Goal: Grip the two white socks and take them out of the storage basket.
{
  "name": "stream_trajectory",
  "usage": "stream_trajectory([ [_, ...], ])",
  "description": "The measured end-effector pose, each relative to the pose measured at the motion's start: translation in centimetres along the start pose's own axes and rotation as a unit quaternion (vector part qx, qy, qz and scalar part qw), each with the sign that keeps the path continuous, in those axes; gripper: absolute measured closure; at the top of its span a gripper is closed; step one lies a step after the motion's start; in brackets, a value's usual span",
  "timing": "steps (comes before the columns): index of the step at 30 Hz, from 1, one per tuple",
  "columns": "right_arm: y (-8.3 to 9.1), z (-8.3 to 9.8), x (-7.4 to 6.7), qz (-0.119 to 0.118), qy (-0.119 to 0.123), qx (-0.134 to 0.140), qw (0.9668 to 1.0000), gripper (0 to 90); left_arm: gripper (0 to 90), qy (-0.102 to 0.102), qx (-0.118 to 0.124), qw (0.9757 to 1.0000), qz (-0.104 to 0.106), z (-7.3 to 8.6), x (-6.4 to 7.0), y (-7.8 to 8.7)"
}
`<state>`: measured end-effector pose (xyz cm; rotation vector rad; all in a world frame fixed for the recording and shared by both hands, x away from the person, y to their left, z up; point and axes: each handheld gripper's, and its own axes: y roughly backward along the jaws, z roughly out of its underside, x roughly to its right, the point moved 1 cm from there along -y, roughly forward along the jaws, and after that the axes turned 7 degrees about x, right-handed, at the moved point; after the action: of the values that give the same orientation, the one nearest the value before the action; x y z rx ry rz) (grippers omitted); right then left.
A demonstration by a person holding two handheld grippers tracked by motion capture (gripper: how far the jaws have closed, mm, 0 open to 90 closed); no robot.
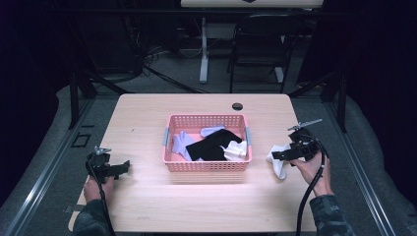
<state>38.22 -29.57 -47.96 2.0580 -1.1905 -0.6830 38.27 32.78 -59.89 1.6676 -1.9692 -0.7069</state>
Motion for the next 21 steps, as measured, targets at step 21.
stream_trajectory([
  [21,1.7,-6.0,-4.9,-0.04,0.056,0.033,0.9971,0.0,0.5,-0.002,-0.001,1.0,0.0,0.0,0.0,0.0],
])
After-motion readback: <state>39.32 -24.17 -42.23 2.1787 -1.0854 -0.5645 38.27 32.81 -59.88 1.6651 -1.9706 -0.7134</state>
